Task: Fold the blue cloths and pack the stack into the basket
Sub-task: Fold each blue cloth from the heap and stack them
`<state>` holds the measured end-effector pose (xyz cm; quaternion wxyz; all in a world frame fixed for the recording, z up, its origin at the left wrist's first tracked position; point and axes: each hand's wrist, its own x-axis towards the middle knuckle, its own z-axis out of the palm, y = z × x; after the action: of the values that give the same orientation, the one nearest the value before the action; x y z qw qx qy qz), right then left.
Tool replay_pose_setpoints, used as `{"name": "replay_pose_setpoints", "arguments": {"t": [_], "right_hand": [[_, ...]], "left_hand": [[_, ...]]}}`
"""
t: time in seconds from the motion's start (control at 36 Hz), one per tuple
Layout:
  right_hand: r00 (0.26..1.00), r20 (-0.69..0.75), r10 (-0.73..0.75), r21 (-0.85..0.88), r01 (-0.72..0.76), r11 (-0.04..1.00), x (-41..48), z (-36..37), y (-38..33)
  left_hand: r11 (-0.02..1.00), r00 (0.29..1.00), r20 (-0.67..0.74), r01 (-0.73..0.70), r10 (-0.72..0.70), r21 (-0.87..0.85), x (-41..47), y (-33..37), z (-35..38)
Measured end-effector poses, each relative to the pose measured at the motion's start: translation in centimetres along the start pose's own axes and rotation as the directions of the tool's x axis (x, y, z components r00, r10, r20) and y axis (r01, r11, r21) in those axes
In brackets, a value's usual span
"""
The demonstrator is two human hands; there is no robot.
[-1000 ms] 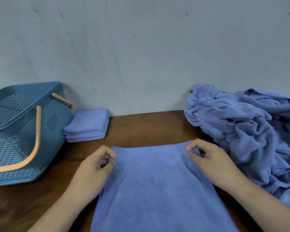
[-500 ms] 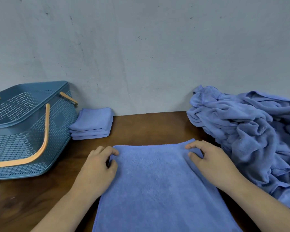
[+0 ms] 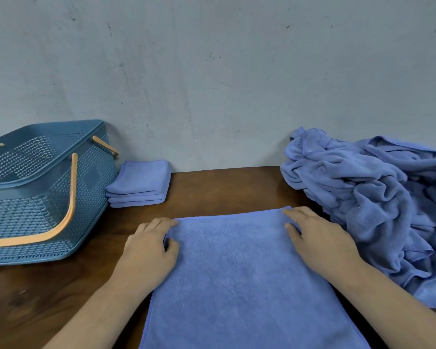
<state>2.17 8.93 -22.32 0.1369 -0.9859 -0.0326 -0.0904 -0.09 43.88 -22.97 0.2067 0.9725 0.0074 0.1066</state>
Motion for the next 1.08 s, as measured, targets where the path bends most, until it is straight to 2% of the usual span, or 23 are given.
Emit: {"name": "replay_pose_setpoints", "arguments": {"t": [0.11,0.19,0.25,0.28,0.31,0.36,0.42,0.44,0.58,0.67,0.97,1.08], "right_hand": [[0.999,-0.008,0.038,-0.017,-0.038,0.999,-0.1,-0.1,0.1],[0.994,-0.110,0.012,-0.101,-0.023,0.995,0.0,-0.4,0.1],[0.973,-0.201,-0.110,-0.093,0.093,0.991,-0.1,-0.6,-0.5],[0.960,-0.202,-0.195,-0.063,0.186,0.981,-0.3,-0.7,-1.0],[0.945,-0.156,-0.288,-0.030,0.287,0.957,-0.5,-0.5,-1.5],[0.902,0.043,-0.430,0.006,0.430,0.903,-0.9,0.4,-2.1],[0.881,0.213,-0.422,0.037,0.425,0.905,-1.0,1.0,-2.0],[0.886,0.247,-0.392,0.044,0.394,0.918,-0.9,1.0,-1.8],[0.926,0.295,-0.236,0.030,0.238,0.971,-0.6,0.3,-1.0],[0.932,0.305,-0.193,0.021,0.196,0.980,-0.3,0.3,-0.2],[0.941,0.280,-0.190,0.054,0.183,0.982,-0.1,0.2,-0.1],[0.937,0.215,-0.276,-0.021,0.287,0.958,-0.9,-0.6,-0.7]], "left_hand": [[1.000,1.000,-0.013,0.011,-0.011,-0.013,0.0,-0.4,0.2],[0.997,0.993,-0.092,-0.074,0.073,-0.005,0.1,-0.1,-0.1],[0.980,0.970,-0.138,-0.198,0.199,0.018,0.0,1.3,-0.4],[0.961,0.954,-0.117,-0.273,0.275,0.032,-0.2,2.3,-0.5],[0.938,0.937,-0.053,-0.344,0.347,0.048,-0.5,3.3,-0.4],[0.896,0.894,0.143,-0.438,0.425,0.074,-1.3,4.8,0.4],[0.900,0.868,0.314,-0.429,0.385,0.082,-1.6,5.0,1.0],[0.912,0.868,0.353,-0.401,0.349,0.085,-1.6,4.8,1.1],[0.946,0.917,0.350,-0.268,0.193,0.181,-0.9,3.2,0.5],[0.962,0.924,0.359,-0.205,0.130,0.179,-0.7,2.4,0.2],[0.975,0.927,0.347,-0.190,0.141,0.111,0.0,1.6,-0.1],[0.956,0.934,0.288,-0.257,0.209,0.140,-1.2,3.1,-1.2]]}}
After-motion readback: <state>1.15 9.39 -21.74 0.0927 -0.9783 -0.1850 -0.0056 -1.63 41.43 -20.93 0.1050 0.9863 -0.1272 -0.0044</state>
